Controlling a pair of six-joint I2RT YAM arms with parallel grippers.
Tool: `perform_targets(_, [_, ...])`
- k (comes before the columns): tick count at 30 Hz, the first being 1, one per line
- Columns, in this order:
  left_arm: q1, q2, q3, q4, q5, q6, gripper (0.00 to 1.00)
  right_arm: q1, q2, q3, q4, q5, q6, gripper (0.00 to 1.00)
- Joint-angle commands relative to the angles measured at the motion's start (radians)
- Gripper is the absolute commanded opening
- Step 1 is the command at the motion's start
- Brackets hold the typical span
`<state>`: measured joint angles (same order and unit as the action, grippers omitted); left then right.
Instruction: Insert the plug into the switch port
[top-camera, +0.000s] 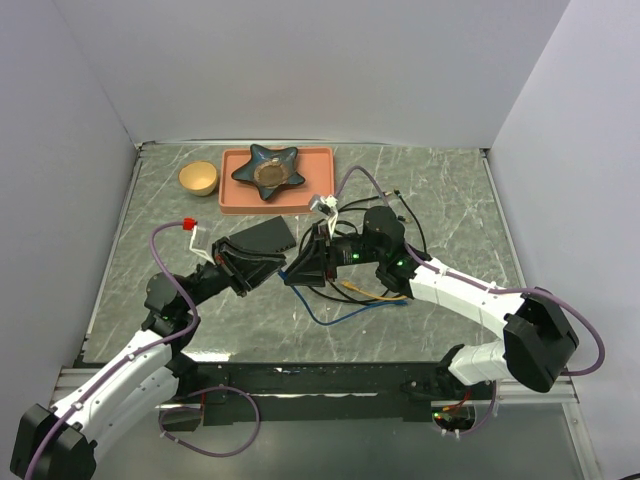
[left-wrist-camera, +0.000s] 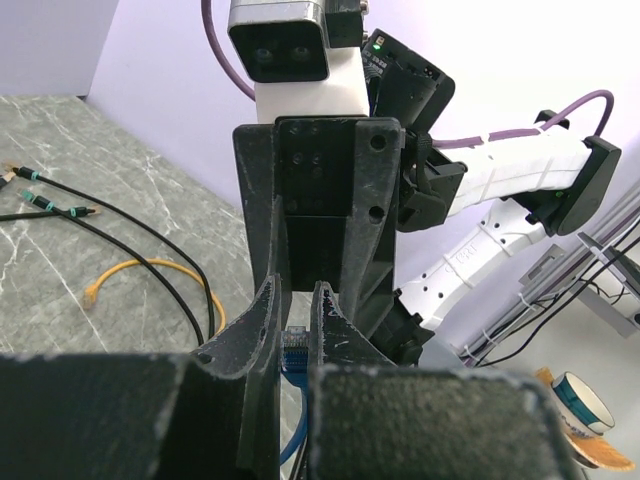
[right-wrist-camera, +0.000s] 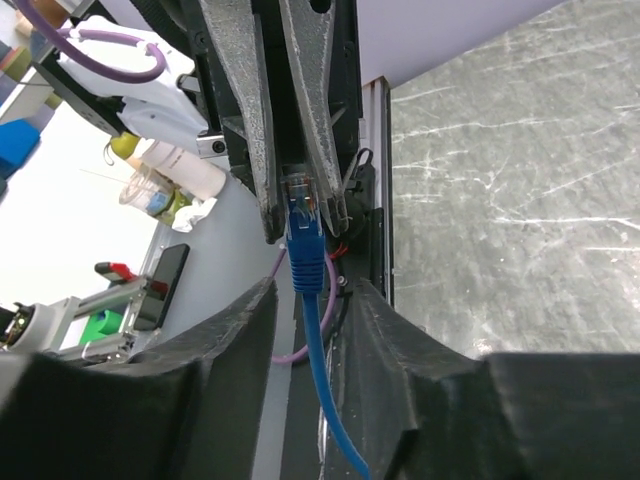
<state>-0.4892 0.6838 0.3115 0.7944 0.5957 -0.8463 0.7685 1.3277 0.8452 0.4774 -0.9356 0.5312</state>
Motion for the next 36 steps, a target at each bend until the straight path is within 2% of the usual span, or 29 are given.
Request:
perform_targets(1, [-0.008,-0.001,0.008,0.034,-0.011,0.018,0.01,0.009,-0.006,0.028,0.023,0.003,0.001,0.4])
perform_targets(11, [-0.011,0.002,0.015,0.009,-0.014,0.029,0.02,0.02,0.001,0.035,0.04,0.007,0.021,0.36])
perform_targets(12, [-0.011,0.003,0.017,0.008,-0.016,0.03,0.02,0.022,-0.001,0.037,0.038,0.018,0.024,0.22])
perform_targets(13, [-0.011,0.005,0.017,0.006,-0.016,0.03,0.02,0.023,0.002,0.04,0.03,0.024,0.024,0.16])
perform_targets(14, [-0.011,0.005,0.02,0.002,-0.016,0.032,0.02,0.025,0.001,0.041,0.017,0.03,0.021,0.06])
perform_targets(17, [-0.012,0.005,0.021,-0.007,-0.02,0.036,0.04,0.028,-0.005,0.049,-0.049,0.078,-0.006,0.0])
perform_targets(18, [-0.012,0.005,0.024,-0.021,-0.022,0.041,0.1,0.026,-0.007,0.049,-0.062,0.087,-0.014,0.0])
perform_targets(19, [-0.012,0.002,0.026,-0.032,-0.023,0.044,0.21,0.028,-0.015,0.051,-0.075,0.109,-0.026,0.0])
perform_targets(20, [-0.012,0.0,0.035,-0.043,-0.027,0.05,0.42,0.029,-0.022,0.049,-0.092,0.116,-0.036,0.0])
perform_targets(21, [-0.012,-0.003,0.041,-0.084,-0.042,0.061,0.76,0.031,-0.028,0.049,-0.115,0.124,-0.043,0.0])
perform_targets(23, [-0.012,-0.016,0.066,-0.138,-0.074,0.07,0.9,0.032,-0.047,0.045,-0.144,0.159,-0.063,0.0])
perform_targets(25, [-0.012,-0.038,0.074,-0.181,-0.112,0.076,0.98,0.032,-0.065,0.041,-0.177,0.175,-0.082,0.0])
perform_targets(26, [-0.012,-0.047,0.071,-0.185,-0.122,0.078,1.0,0.034,-0.07,0.04,-0.187,0.196,-0.085,0.0])
perform_targets(29, [-0.012,-0.085,0.067,-0.224,-0.169,0.084,0.97,0.037,-0.093,0.04,-0.25,0.231,-0.114,0.0])
perform_targets(32, [-0.012,-0.135,0.066,-0.285,-0.247,0.101,0.96,0.063,-0.131,0.048,-0.35,0.335,-0.169,0.0])
perform_targets(35, [-0.012,-0.19,0.054,-0.325,-0.324,0.095,0.96,0.123,-0.174,0.072,-0.472,0.525,-0.246,0.0])
perform_targets(36, [-0.012,-0.213,0.049,-0.33,-0.335,0.096,0.96,0.138,-0.185,0.089,-0.511,0.641,-0.285,0.0])
